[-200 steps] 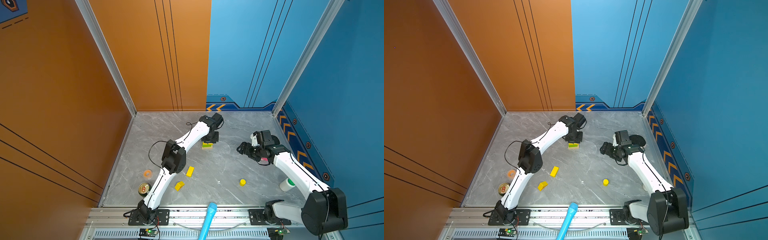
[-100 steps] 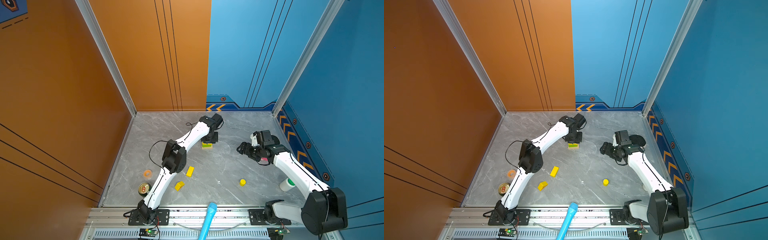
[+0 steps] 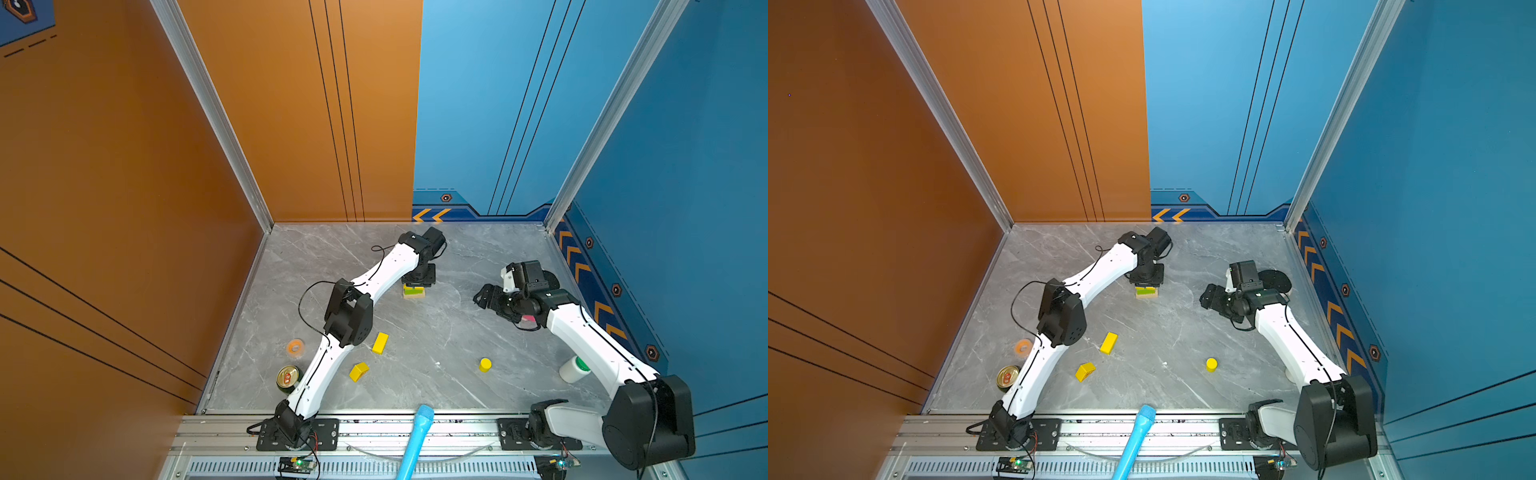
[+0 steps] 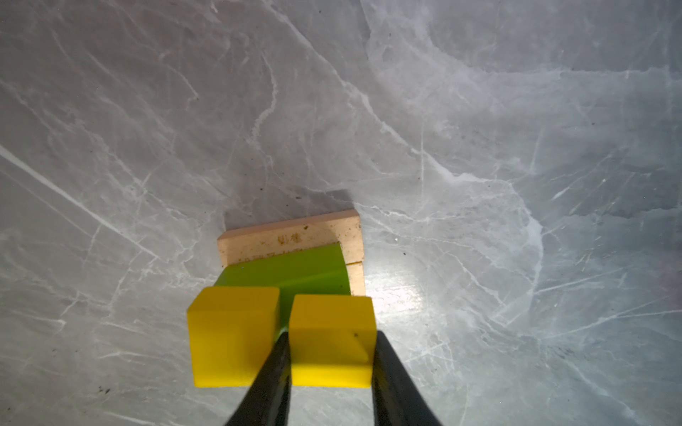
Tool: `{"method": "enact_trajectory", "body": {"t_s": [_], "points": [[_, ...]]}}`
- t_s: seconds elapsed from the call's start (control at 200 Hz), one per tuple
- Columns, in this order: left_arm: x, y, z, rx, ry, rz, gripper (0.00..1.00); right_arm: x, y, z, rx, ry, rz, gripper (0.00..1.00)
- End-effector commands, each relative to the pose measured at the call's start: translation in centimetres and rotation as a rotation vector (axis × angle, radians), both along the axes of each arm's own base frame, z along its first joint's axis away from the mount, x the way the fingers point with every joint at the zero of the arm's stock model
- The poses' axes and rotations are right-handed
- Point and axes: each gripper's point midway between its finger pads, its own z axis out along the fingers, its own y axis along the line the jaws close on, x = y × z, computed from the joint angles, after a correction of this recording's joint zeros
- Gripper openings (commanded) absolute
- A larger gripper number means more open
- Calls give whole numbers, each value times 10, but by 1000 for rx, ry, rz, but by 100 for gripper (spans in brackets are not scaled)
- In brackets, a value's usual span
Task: Build the wood block tower
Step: 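Open the left gripper to release the second yellow cube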
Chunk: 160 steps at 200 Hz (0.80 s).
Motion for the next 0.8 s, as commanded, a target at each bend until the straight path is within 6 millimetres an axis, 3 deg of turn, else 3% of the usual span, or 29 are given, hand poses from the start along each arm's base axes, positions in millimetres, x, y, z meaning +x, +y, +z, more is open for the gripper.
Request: {"method": "enact_trajectory", "body": {"t_s": [0.0,0.796], "points": [[6,8,-6,26,3,25,37,1,-1,-4,-4,0,16,82],[8,3,5,0,-15,20,43,2,0,-5,0,-1,16,82]]}}
